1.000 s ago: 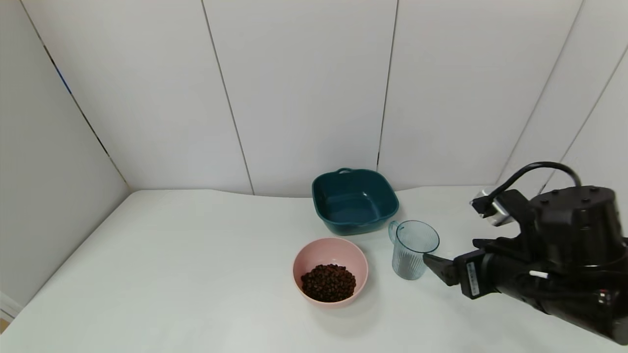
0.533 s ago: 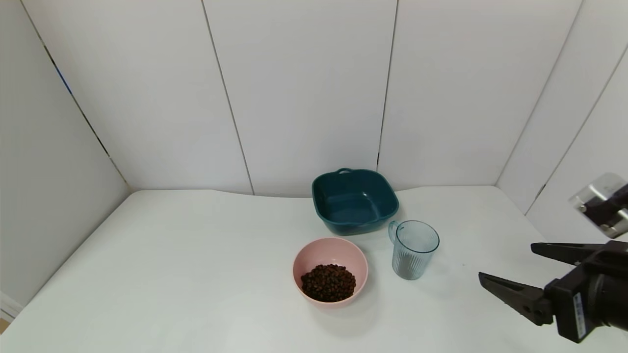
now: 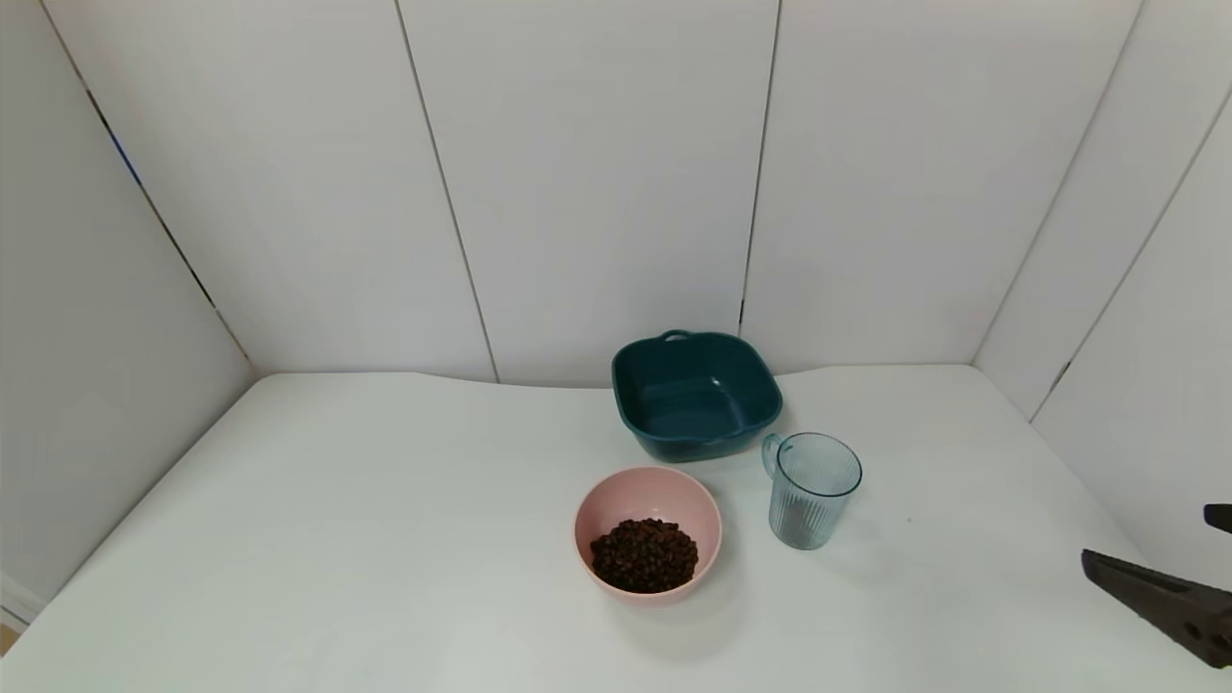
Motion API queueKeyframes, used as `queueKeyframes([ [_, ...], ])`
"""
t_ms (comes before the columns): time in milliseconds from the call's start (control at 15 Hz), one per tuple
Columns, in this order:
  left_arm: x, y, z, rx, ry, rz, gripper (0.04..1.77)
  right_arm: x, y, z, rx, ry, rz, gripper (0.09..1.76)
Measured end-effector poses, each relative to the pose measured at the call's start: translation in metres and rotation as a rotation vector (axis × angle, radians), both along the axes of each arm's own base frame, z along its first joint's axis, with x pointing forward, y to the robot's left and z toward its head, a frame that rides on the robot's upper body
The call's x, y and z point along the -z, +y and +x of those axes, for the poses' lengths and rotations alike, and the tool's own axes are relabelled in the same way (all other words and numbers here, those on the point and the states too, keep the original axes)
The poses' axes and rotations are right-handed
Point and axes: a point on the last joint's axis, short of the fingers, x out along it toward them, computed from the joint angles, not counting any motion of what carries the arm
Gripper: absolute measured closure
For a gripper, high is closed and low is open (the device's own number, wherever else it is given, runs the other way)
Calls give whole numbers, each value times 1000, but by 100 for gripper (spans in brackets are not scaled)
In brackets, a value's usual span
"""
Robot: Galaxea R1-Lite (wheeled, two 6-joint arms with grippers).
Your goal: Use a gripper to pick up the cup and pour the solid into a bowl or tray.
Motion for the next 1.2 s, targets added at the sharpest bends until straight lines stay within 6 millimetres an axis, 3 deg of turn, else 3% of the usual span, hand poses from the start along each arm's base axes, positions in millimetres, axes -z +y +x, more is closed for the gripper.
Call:
queueKeyframes([
  [467, 0, 0, 0, 0, 0, 0, 9, -6, -40, -41, 276, -153, 57, 15],
  [933, 0, 0, 0, 0, 0, 0, 9, 16, -60, -96, 493, -308, 69, 15],
  [1200, 0, 0, 0, 0, 0, 0, 9, 37, -60, -119, 450, -364, 87, 15],
])
